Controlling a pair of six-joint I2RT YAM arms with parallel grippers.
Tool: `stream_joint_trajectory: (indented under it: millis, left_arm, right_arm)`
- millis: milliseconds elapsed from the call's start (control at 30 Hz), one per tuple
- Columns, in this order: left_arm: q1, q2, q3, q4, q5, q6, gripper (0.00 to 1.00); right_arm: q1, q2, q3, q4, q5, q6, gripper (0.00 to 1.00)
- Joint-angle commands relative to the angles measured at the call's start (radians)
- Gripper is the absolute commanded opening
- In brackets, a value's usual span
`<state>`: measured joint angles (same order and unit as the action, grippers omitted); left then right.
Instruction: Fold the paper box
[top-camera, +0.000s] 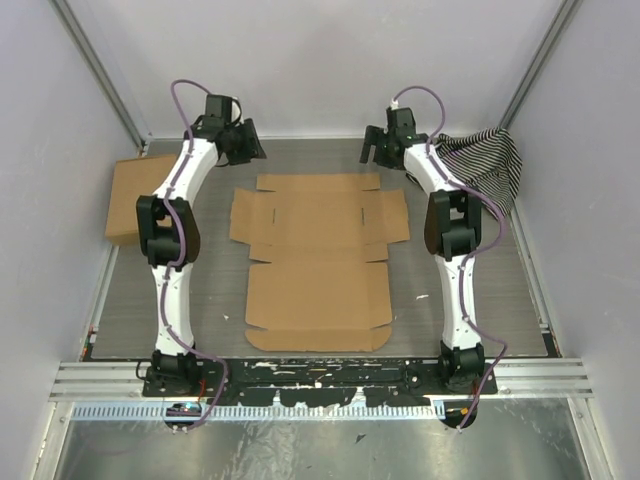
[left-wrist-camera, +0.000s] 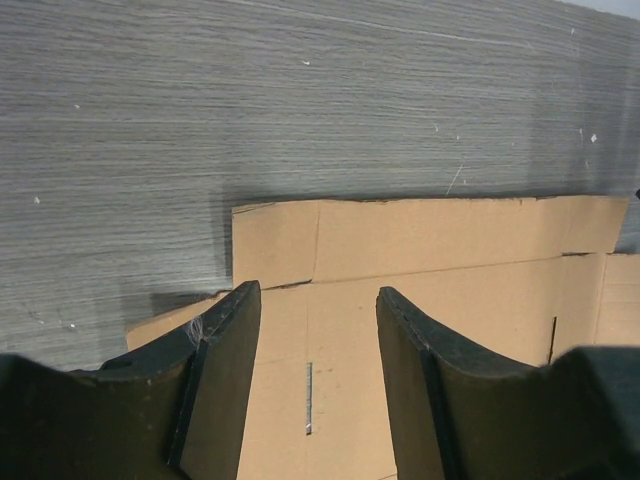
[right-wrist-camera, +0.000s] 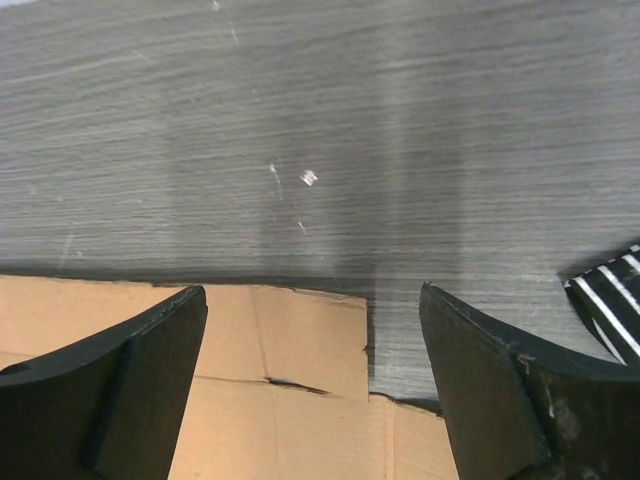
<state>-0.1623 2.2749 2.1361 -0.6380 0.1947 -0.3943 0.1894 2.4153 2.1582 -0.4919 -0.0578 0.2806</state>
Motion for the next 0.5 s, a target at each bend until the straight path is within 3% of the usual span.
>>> stream_joint_trajectory:
  millis: [0, 467]
  left_arm:
    - [0.003, 0.026, 0.021, -0.011, -0.008, 0.018, 0.57]
    - [0.003, 0.100, 0.029, -0.017, -0.012, -0.012, 0.56]
  right_arm:
    - [0.010, 0.017, 0.056, -0.002, -0.020, 0.013, 0.89]
    - [0.011, 0.035, -0.043, -0.016, -0.023, 0.033, 0.81]
